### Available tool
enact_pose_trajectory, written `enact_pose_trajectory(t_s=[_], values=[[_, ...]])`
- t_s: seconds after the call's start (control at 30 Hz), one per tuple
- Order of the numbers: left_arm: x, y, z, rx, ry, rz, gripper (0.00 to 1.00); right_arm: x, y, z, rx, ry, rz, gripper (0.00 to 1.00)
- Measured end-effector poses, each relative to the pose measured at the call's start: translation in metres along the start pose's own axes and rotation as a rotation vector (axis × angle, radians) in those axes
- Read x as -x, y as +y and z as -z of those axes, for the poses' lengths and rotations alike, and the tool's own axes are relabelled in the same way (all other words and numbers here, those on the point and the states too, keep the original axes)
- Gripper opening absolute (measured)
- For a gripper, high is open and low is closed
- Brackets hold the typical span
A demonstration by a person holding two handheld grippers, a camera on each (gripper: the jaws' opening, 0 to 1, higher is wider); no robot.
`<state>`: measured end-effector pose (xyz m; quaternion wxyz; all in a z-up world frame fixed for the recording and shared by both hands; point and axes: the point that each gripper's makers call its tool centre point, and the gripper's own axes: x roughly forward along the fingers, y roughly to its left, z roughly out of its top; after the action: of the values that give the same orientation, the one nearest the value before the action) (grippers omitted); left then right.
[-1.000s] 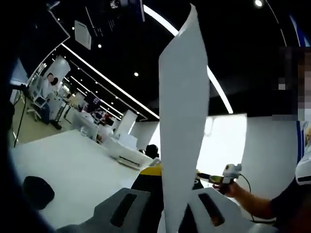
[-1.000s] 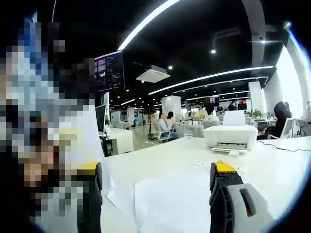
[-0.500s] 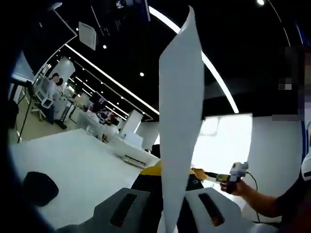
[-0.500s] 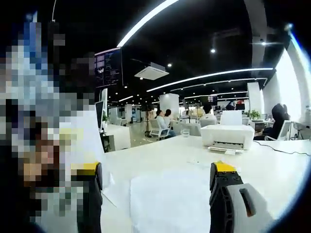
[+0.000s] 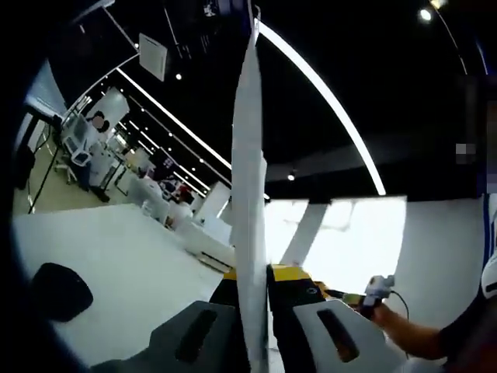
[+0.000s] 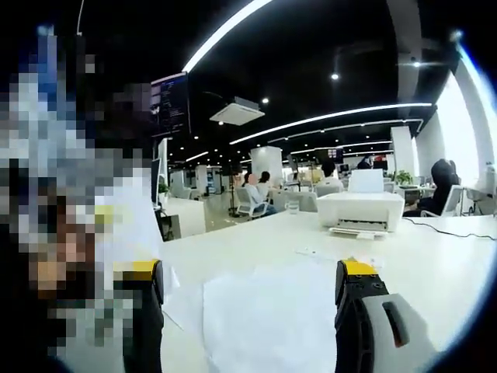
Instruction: Organize the stack of printing papers by aligning and flattening the scattered papers on the table
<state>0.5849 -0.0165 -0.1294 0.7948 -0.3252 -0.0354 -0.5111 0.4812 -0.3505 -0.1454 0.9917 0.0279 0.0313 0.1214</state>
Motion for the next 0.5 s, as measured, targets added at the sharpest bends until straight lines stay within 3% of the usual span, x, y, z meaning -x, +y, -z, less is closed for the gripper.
enact_pose_trajectory(t_s=[0.5], values=[[0.001,-0.001,-0.005,0.046,-0.036,0.008,0.06,-0.01,-0.03,0.029,-0.076,-0.02,0.05,0.86]])
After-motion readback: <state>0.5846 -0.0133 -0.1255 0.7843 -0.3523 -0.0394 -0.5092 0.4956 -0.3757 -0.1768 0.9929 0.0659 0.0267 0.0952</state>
